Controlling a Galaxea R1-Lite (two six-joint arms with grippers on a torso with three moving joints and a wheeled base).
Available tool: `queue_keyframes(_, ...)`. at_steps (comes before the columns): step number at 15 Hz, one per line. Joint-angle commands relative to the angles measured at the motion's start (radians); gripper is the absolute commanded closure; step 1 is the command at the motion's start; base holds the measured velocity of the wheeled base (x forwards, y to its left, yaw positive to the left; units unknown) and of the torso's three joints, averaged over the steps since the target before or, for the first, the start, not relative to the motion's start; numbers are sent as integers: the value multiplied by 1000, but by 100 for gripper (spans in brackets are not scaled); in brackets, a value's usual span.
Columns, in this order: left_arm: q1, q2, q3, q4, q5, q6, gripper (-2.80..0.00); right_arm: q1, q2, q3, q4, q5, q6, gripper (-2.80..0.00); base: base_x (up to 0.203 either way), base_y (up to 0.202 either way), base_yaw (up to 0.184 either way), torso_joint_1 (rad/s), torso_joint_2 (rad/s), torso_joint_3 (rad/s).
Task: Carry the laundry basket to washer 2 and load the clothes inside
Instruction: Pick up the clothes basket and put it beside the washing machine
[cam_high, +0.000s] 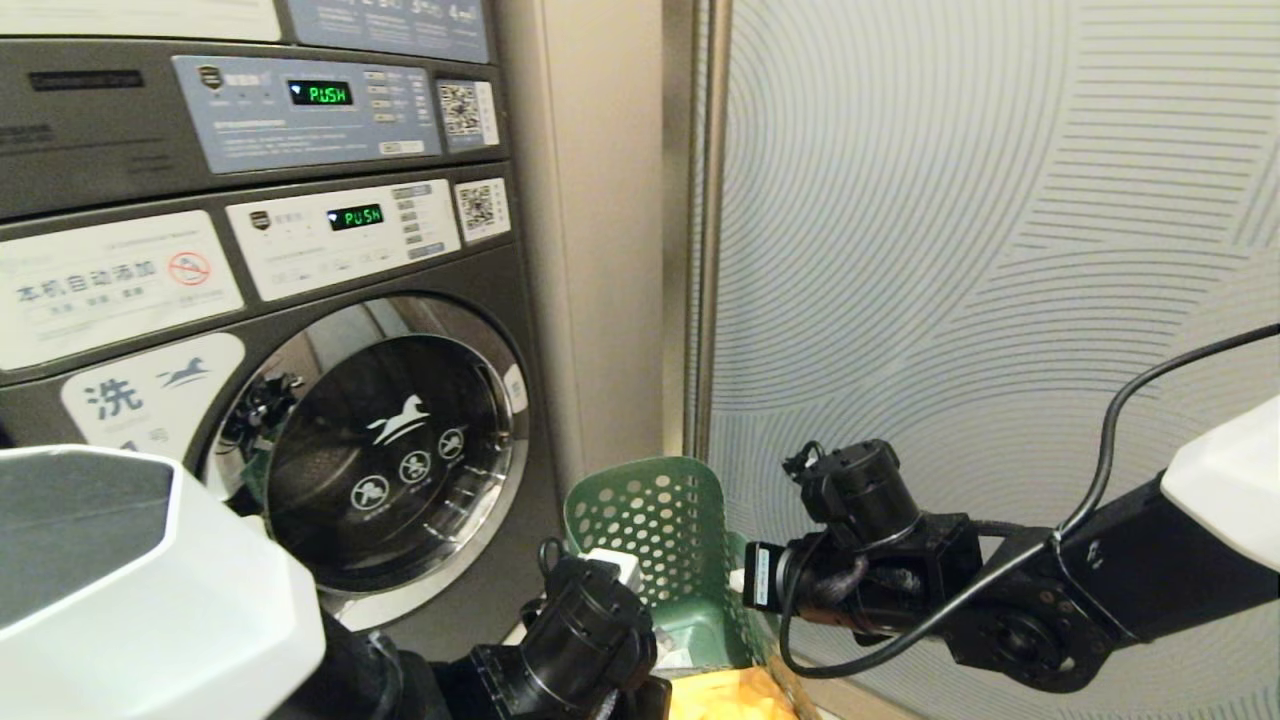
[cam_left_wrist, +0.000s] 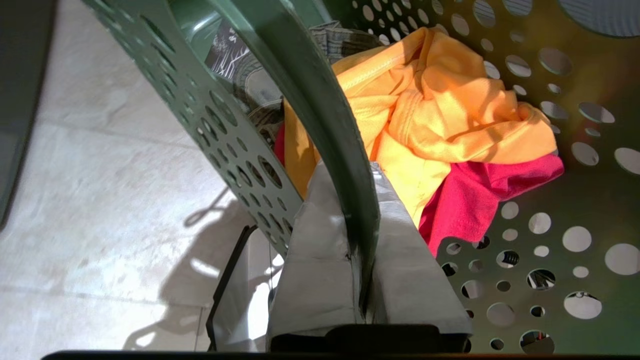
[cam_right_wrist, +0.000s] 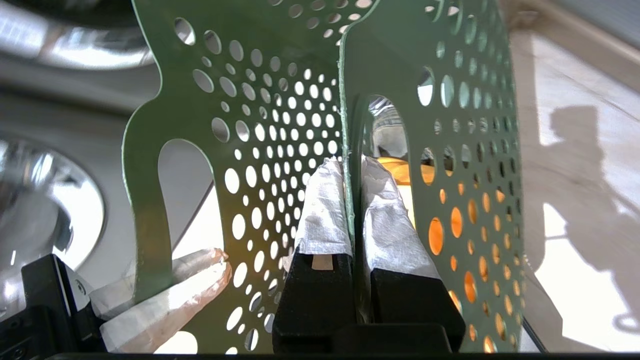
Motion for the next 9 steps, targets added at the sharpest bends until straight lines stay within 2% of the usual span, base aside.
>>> queue_keyframes(1, -1, 4, -2, -3, 2, -3, 0, 1, 0, 2, -5, 1, 3, 0, 1, -10, 172, -2, -2, 2)
queue_keyframes(9, -3, 6, -2, -3, 2, -3, 0, 1, 0, 2, -4, 0, 3, 0, -1, -9, 176, 2, 1, 4)
